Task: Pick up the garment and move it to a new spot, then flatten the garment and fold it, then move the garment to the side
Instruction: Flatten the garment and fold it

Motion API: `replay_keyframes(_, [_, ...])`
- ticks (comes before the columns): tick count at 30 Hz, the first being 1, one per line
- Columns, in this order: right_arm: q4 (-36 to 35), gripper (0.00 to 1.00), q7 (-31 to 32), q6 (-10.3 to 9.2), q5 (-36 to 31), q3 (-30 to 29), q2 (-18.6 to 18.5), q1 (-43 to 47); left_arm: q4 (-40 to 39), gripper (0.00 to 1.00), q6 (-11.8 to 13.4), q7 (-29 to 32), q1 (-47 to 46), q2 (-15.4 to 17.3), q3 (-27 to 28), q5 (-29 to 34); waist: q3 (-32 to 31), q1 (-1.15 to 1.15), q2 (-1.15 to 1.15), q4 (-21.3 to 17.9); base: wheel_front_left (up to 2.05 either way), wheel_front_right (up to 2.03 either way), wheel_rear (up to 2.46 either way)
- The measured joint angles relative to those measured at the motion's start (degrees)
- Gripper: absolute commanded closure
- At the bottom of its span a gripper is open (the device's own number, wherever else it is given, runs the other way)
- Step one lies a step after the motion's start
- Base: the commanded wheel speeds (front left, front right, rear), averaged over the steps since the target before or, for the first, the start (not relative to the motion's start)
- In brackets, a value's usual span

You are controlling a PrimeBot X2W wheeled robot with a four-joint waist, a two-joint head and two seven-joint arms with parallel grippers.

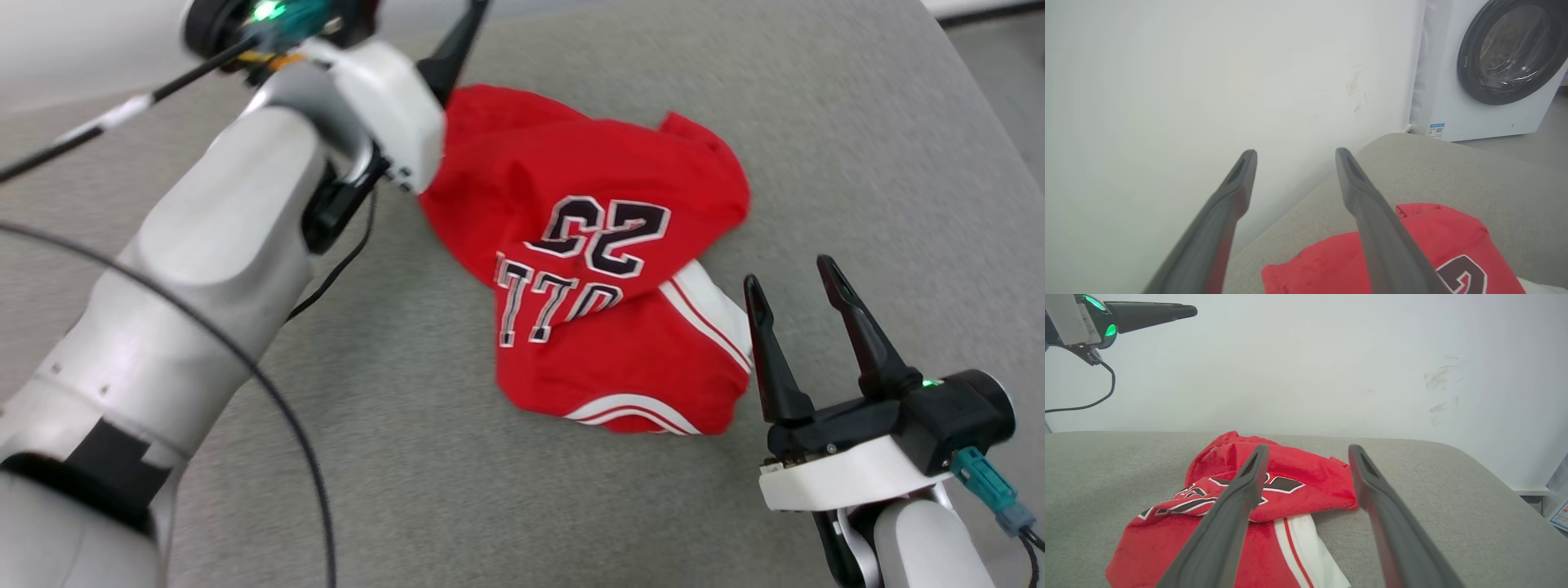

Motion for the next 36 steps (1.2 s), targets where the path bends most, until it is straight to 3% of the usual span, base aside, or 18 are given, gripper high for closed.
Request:
replay_keyframes(7, [0.62,0.00,0.00,0.00,-3.07,-1.56,-0.01,2.61,-7.55,0.00,5.32,-2.63,10.89,6.16,4.78,-0.53,-4.97,0.00,0.00,5.40,0.00,0.00,0.00])
replay_keyframes(12, [0.65,0.00,0.00,0.00,-3.98,-1.96,-0.01,3.78,-19.96,0.00,10.87,-2.81,23.80,10.57,13.21,-0.66,-8.20,-0.01,0.00,9.09,0.00,0.00,0.00])
replay_keyframes(17, [0.73,0.00,0.00,0.00,-4.78,-1.86,-0.01,4.86,-30.54,0.00,13.82,-2.81,39.29,13.36,18.25,3.45,-10.36,-0.01,0.00,12.02,0.00,0.00,0.00])
replay_keyframes(23, [0.83,0.00,0.00,0.00,-5.34,-1.89,-0.02,5.84,-42.36,0.00,18.19,-2.82,54.39,10.24,25.30,9.06,-12.10,-0.01,0.00,13.72,0.00,0.00,0.00])
replay_keyframes(27, [1.09,0.00,0.00,0.00,-5.71,-1.30,-0.01,6.48,-46.55,0.00,18.69,-2.82,61.69,6.10,27.60,13.49,-12.47,-0.01,0.00,14.15,0.00,0.00,0.00])
replay_keyframes(31, [1.57,0.00,0.00,0.00,-5.95,-1.36,-0.02,7.07,-48.07,0.00,17.00,-2.82,65.23,2.12,31.12,15.72,-12.63,-0.01,0.00,14.49,0.00,0.00,0.00])
replay_keyframes(36, [3.07,0.00,0.74,-0.01,-7.95,-1.47,-0.03,7.22,-46.90,0.00,13.25,-2.82,67.63,0.22,33.44,19.38,-13.02,-0.01,0.00,15.12,0.00,0.00,0.00])
